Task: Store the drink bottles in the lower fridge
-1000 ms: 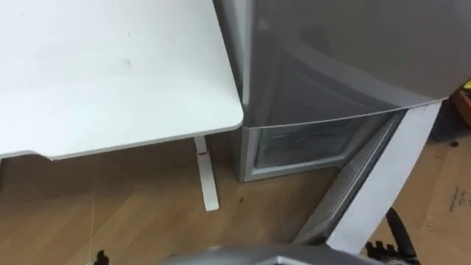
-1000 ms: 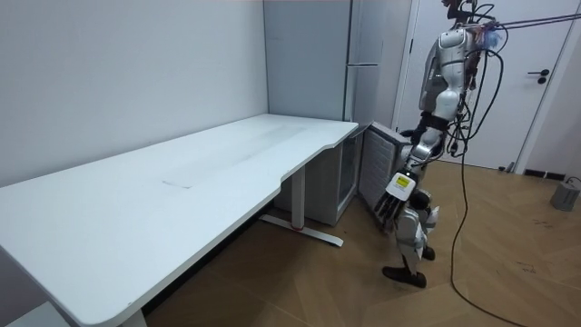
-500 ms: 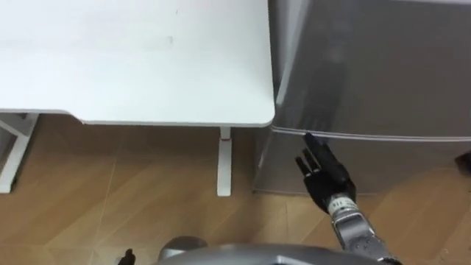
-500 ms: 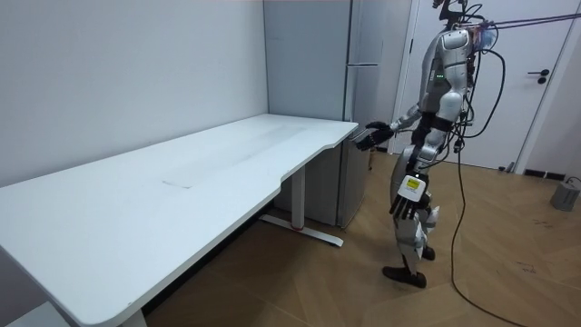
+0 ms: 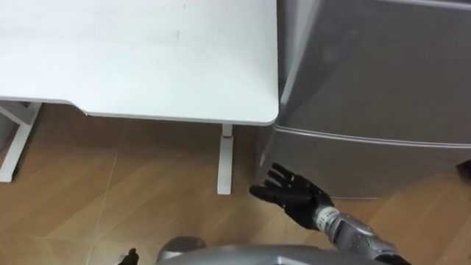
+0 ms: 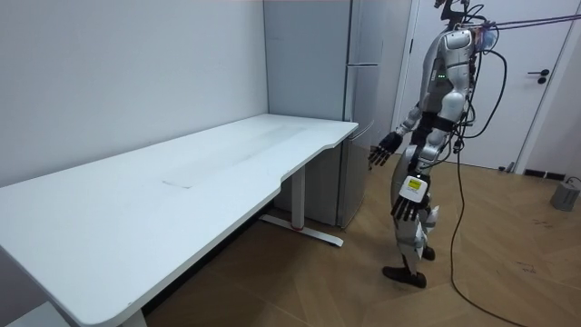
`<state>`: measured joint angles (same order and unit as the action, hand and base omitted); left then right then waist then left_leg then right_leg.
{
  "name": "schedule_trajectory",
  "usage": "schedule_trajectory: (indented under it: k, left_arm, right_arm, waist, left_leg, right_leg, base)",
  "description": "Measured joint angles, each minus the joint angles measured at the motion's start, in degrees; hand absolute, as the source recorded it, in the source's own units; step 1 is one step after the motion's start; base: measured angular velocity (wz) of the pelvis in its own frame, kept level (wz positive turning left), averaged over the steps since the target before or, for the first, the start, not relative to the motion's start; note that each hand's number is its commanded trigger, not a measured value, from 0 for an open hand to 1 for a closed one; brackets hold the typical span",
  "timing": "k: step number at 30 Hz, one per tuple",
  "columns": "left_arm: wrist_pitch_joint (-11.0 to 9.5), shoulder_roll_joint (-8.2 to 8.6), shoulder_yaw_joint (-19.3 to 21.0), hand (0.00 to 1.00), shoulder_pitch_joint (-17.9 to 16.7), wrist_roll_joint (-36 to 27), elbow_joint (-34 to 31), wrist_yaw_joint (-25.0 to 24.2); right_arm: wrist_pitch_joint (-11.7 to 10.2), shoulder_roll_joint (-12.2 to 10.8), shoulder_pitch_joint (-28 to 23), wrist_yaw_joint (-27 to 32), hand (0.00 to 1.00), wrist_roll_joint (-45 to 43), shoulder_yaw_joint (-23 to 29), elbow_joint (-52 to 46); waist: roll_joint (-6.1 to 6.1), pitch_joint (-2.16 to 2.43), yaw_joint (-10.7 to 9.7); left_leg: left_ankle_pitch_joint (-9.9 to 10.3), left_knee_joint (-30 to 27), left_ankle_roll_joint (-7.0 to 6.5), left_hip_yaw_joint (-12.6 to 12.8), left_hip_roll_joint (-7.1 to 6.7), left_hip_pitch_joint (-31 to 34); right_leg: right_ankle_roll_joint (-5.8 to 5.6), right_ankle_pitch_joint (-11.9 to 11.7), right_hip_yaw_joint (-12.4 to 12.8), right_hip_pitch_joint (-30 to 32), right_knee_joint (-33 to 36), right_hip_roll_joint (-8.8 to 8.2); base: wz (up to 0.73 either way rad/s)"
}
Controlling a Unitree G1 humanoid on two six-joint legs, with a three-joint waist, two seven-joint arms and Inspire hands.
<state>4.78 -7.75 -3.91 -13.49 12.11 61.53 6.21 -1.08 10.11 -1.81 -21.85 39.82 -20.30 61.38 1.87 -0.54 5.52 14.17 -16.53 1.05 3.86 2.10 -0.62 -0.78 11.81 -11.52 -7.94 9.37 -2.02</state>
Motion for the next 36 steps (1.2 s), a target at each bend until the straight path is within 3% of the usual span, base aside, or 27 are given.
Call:
schedule_trajectory:
  k: [6, 9, 15, 24, 36]
  left_arm:
    - [-0.15, 0.26, 4.39, 0.0, -0.28, 0.99, 0.37, 0.92]
    - [-0.17, 0.1, 5.02, 0.0, -0.09, 1.48, 0.41, 1.01]
    - [-0.08, 0.17, 6.56, 0.0, -0.42, 3.38, 1.79, -0.08]
    - [1.01, 0.28, 8.49, 0.0, -2.11, 3.79, 2.29, -0.83]
    - [1.2, 0.28, 8.68, 0.0, -0.33, 5.68, 2.31, -0.96]
  right_arm:
    - [-0.08, -0.45, -2.35, 3.41, 0.0, -4.54, 8.83, 7.98]
    - [-0.06, -0.39, -3.63, 5.1, 0.0, -5.71, 9.4, 10.93]
    - [0.53, -1.06, -4.42, 6.72, 0.0, -7.02, 12.77, 14.71]
    - [1.94, -1.03, -4.82, 6.76, 0.0, -7.66, 15.43, 15.41]
    - [2.51, -1.04, -4.81, 8.42, 0.0, -8.91, 17.15, 15.4]
  waist:
    - [-0.14, 0.17, -1.99]
    - [-0.01, 0.48, -2.21]
    - [0.15, 0.16, -2.46]
    - [0.1, 0.33, -3.77]
    - [0.06, 0.23, -3.85]
  left_leg:
    - [0.0, 0.26, 0.0, -0.97, -0.32, -1.09]
    - [0.0, 0.22, -0.01, -0.76, -0.4, -1.14]
    - [0.0, 0.44, -0.09, -0.08, -0.48, -2.31]
    - [-0.05, 1.79, -0.13, -0.03, -0.77, -3.06]
    - [-0.01, 2.31, -0.12, 0.57, -0.79, -4.05]
  right_leg:
    - [-0.01, 0.01, 0.25, -1.42, -0.69, -0.03]
    - [-0.05, 0.07, 0.66, -1.26, -0.73, -0.1]
    - [-0.23, 0.19, 1.8, -2.0, -0.87, -0.15]
    - [-0.29, 0.23, 2.09, -2.45, -1.62, -0.29]
    - [-0.4, 0.52, 3.13, -2.98, -1.69, -0.32]
  base:
    - [0.06]
    - [-0.06]
    - [-0.07]
    - [0.0]
    - [-0.02]
